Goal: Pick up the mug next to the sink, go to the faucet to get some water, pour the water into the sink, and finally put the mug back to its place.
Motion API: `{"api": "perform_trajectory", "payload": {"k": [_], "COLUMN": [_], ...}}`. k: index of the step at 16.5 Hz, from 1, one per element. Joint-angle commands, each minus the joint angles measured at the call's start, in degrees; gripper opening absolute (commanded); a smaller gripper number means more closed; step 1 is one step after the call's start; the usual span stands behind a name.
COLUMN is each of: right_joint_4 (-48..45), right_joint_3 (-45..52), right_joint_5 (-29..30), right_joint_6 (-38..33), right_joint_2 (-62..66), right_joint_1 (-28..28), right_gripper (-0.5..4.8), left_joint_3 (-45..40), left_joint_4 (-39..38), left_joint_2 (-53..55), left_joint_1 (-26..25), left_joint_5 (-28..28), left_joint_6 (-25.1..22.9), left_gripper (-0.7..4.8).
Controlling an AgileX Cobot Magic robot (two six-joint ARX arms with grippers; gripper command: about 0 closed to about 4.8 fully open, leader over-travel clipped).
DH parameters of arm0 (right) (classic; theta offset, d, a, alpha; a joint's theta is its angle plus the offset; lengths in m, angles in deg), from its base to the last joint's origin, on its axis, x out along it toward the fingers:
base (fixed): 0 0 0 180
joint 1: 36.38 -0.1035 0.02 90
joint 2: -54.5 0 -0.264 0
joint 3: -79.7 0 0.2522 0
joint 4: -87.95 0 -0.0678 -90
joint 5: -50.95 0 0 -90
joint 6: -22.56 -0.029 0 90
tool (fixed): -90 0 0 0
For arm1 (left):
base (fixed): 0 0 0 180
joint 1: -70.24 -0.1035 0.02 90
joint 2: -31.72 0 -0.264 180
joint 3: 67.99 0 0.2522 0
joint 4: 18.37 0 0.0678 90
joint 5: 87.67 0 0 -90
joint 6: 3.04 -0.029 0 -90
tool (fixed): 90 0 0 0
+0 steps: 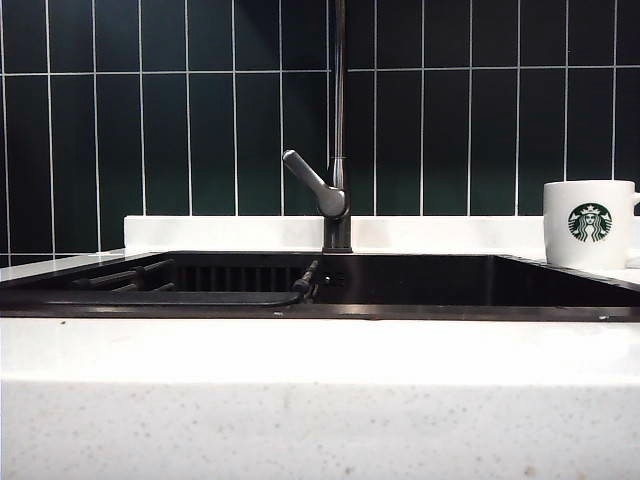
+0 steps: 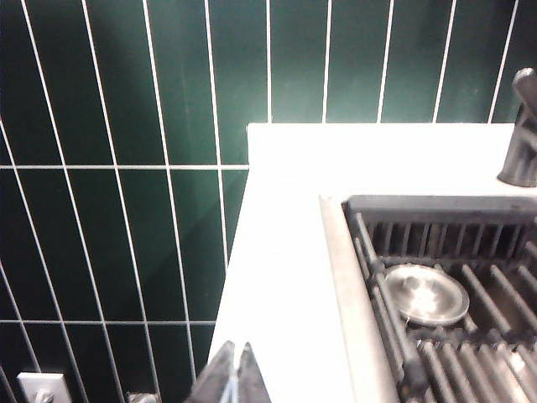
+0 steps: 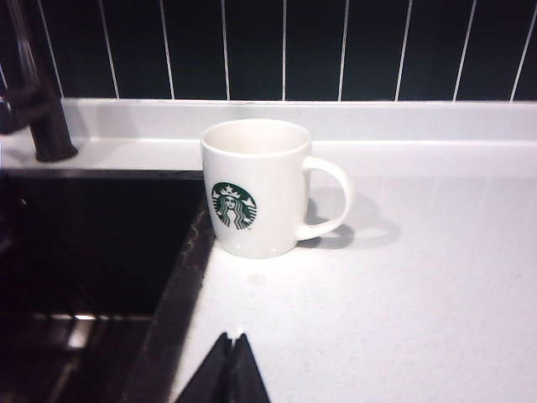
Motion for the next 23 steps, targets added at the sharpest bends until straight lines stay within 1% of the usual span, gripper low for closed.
{"api": "perform_trajectory", "payload": {"k": [1,2,3,5,6,7,9,10,11,13,14,16,17,18,19,20,21,22,23], "right_joint_4": [1.53,5.05,7.50,12.52,15.37,16.72,18.56,18.67,17.81,16.41,15.15,14.99,14.95,14.97,14.99,15.02,15.21,15.45,15.47], "right_joint_3": [-5.40,-10.16,-13.57,-19.37,-22.77,-25.11,-29.24,-31.32,-32.35,-32.35,-32.35,-32.33,-32.33,-32.33,-32.33,-32.28,-32.26,-32.26,-32.26], "right_joint_5": [-3.74,-5.33,-5.42,-6.10,-7.50,-9.22,-9.27,-9.11,-9.09,-9.25,-9.09,-9.11,-9.14,-9.14,-9.14,-9.18,-9.16,-9.25,-9.27], "right_joint_6": [-4.66,-4.59,-4.52,-4.39,-4.11,-4.07,-3.78,-2.73,-2.78,-2.82,-2.80,-2.80,-2.80,-2.80,-2.78,-2.75,-2.71,-0.85,1.11], "right_joint_2": [0.09,0.79,1.81,4.85,7.54,9.90,15.08,18.84,21.49,22.27,22.25,22.29,22.34,22.58,22.62,23.02,23.04,24.44,25.33], "right_joint_1": [-0.04,0.04,0.09,0.11,0.11,0.11,0.11,0.11,0.09,0.04,0.04,0.04,0.04,0.04,0.02,0.02,0.02,0.02,0.00], "right_gripper": [-0.03,-0.02,-0.03,-0.02,-0.02,-0.02,-0.02,-0.02,-0.02,-0.02,-0.02,-0.01,0.00,0.03,0.24,0.68,0.69,0.84,1.17], "left_joint_3": [5.09,8.46,10.45,12.11,12.48,12.55,12.55,13.07,14.93,17.51,18.71,19.87,20.55,20.68,20.92,21.18,21.18,21.18,21.18], "left_joint_4": [0.76,-0.96,-3.23,-4.81,-4.81,-4.61,-4.55,-4.39,-4.11,-2.69,-0.42,2.67,5.07,5.81,5.81,5.88,6.05,6.25,6.25], "left_joint_2": [0.04,0.24,0.31,0.31,0.33,0.33,0.35,0.85,2.95,6.91,10.12,14.05,16.55,17.92,19.15,21.51,23.02,26.18,27.43], "left_joint_1": [0.00,0.00,0.00,0.00,0.00,0.00,0.02,0.04,0.04,0.04,0.04,0.04,0.04,0.04,0.04,0.04,0.04,0.04,0.07], "left_joint_5": [3.32,5.62,6.29,9.46,11.13,11.91,12.44,14.12,15.76,16.96,18.75,20.90,20.87,20.85,20.87,20.90,21.64,23.45,23.58], "left_joint_6": [0.90,-0.77,-1.01,-0.98,-0.98,-0.96,-0.96,-0.96,-1.01,-0.96,-0.94,1.36,3.30,4.28,4.72,4.66,4.66,4.61,4.61], "left_gripper": [-0.06,-0.06,-0.06,-0.06,-0.06,-0.06,-0.06,-0.06,-0.06,-0.06,-0.06,-0.06,0.01,0.31,0.51,0.62,0.62,0.62,0.62]}}
